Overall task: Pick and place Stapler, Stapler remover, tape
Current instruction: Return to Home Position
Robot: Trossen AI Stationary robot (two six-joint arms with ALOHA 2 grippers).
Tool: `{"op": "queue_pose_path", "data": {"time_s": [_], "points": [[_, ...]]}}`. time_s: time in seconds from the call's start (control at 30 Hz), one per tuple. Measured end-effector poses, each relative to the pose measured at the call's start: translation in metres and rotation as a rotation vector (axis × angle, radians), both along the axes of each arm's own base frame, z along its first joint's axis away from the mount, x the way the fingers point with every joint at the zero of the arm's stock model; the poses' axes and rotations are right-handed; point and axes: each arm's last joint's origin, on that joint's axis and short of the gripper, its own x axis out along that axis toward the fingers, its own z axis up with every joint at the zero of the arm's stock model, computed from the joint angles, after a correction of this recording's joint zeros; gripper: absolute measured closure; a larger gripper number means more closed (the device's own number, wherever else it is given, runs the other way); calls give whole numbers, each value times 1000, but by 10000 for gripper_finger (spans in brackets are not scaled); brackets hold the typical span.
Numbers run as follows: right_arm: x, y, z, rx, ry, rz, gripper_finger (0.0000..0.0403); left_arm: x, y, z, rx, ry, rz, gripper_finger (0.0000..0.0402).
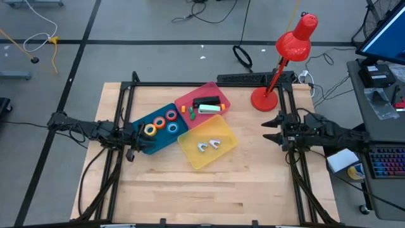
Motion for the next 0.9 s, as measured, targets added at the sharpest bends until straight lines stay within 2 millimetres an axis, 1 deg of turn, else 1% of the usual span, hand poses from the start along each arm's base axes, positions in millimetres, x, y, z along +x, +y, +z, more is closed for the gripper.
{"op": "queue_pose_path", "data": {"time_s": [0.13,0.23,0.4,0.6,0.67,0.77,0.9], "points": [[-4,0,-9,3,-26,1,140,0,0,0,-2,-1,0,304],[-2,0,-16,8,1,2,138,0,0,1,-5,-5,1,304],[4,0,-32,32,39,-3,139,0,0,1,-8,-12,2,304],[15,-1,-55,61,24,-9,140,0,1,-1,29,7,28,304],[17,-1,-58,76,0,-12,140,0,1,-2,38,18,42,304],[18,-2,-61,86,10,-36,140,0,1,-2,51,16,48,304],[17,-3,-59,74,7,-88,140,0,2,-4,76,33,52,304]]}}
